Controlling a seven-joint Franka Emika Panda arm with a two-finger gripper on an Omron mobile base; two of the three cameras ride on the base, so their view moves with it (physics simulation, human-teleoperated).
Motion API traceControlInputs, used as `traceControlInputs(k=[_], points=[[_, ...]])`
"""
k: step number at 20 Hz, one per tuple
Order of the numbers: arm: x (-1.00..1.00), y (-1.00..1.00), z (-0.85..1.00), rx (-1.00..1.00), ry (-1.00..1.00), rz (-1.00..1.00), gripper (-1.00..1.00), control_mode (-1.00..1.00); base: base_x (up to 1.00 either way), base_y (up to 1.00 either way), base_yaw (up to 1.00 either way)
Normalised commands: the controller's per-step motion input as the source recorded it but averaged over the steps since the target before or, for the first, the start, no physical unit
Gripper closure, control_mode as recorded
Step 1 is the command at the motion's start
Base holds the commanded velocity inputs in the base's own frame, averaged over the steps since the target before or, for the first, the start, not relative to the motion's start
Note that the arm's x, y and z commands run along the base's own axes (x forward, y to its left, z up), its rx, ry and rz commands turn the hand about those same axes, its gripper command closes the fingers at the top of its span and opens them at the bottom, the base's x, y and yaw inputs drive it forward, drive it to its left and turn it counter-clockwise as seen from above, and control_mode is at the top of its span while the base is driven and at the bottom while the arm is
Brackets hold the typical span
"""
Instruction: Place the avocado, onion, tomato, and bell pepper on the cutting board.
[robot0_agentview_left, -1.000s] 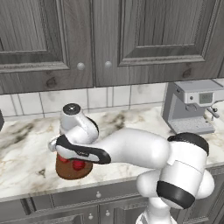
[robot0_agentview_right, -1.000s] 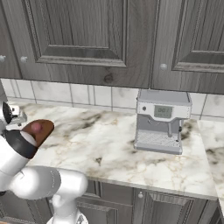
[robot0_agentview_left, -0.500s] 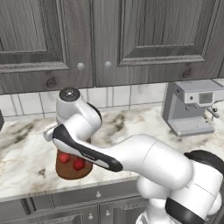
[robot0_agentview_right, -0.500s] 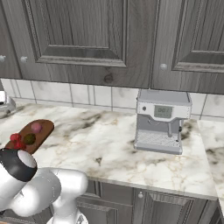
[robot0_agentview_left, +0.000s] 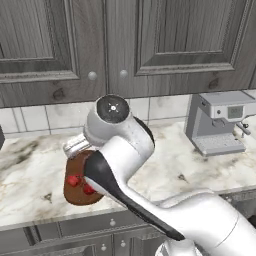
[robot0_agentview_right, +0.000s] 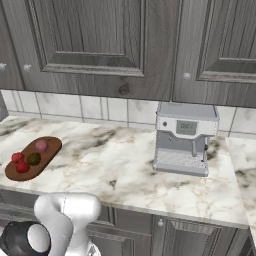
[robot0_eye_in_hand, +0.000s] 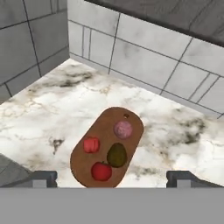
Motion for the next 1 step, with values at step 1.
traceControlInputs(k=[1], points=[[-0.74, -1.00, 0.90, 0.14, -0.11, 0.00, -1.00, -1.00, 0.00, 0.00, 0.00]])
